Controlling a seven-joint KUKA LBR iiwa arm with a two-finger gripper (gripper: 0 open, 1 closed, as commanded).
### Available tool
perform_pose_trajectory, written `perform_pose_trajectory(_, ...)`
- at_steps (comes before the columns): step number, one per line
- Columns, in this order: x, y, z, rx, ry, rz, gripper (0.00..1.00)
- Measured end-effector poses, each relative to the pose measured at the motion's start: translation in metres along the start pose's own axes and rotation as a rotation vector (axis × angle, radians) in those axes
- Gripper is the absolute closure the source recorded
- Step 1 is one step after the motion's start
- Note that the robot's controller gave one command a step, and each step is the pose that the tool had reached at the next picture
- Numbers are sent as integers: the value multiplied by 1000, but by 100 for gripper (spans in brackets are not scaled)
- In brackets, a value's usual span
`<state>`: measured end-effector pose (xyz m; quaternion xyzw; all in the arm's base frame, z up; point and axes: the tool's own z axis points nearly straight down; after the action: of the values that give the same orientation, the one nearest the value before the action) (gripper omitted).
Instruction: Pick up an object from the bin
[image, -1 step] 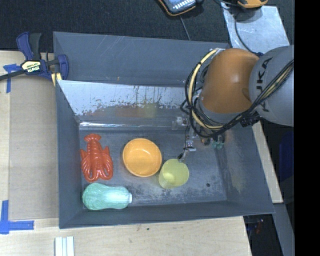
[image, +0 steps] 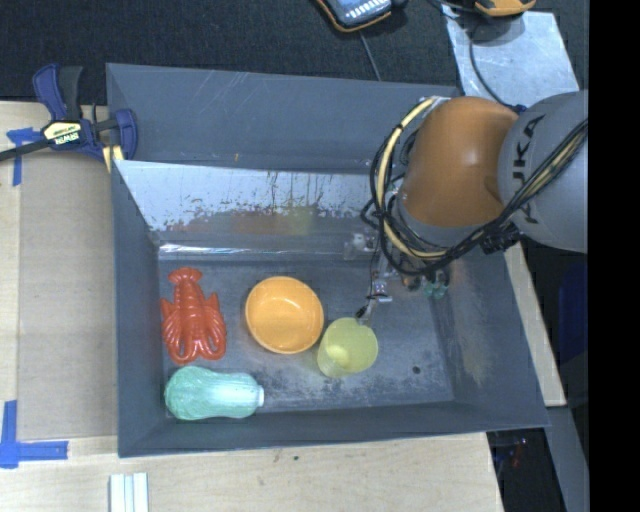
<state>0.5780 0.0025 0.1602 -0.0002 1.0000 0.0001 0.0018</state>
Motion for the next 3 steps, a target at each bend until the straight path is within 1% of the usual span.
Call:
perform_pose_trajectory(1, 42, 26, 46, 0, 2, -114, 0)
perform_pose_trajectory(2, 46, 47, 66, 1, -8, -43, 0)
perform_pose_trajectory(3, 34, 69, 90, 1, -9, -232, 0)
